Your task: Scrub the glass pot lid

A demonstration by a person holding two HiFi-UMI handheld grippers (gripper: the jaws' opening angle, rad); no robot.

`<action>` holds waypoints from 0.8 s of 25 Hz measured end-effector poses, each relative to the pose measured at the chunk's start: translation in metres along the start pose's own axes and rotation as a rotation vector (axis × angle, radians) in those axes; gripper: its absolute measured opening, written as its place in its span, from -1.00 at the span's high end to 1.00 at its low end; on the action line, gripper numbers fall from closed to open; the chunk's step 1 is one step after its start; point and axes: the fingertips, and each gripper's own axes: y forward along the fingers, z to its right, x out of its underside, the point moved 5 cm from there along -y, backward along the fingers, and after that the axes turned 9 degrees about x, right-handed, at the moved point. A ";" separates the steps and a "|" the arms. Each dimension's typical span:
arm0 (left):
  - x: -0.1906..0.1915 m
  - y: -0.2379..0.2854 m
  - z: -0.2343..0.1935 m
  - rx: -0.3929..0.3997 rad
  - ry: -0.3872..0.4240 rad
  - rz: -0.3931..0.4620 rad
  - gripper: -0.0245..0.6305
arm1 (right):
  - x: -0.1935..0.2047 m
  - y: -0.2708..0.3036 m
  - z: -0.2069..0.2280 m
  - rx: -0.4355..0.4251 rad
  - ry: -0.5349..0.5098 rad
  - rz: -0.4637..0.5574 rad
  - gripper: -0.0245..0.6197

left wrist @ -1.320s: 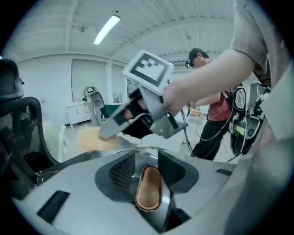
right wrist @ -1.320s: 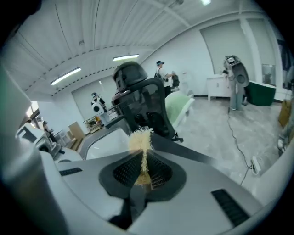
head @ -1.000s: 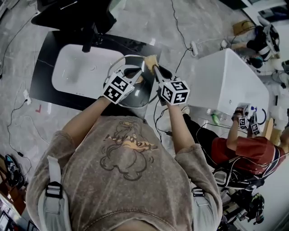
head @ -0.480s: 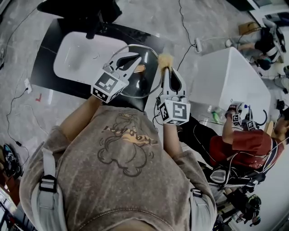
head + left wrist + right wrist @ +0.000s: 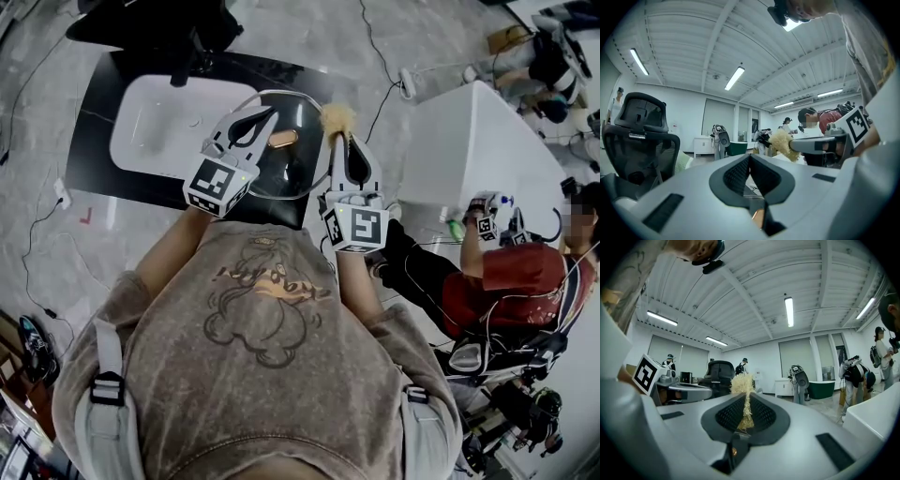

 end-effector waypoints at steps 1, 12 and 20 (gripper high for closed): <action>-0.001 0.000 0.000 -0.002 -0.002 0.000 0.87 | -0.001 0.000 0.000 -0.002 0.002 -0.001 0.81; 0.002 -0.009 -0.004 -0.054 -0.040 -0.007 0.87 | 0.005 -0.002 -0.008 -0.025 0.010 -0.013 0.81; 0.003 -0.013 -0.005 -0.069 -0.048 -0.026 0.87 | 0.006 -0.004 -0.012 -0.027 0.004 -0.028 0.81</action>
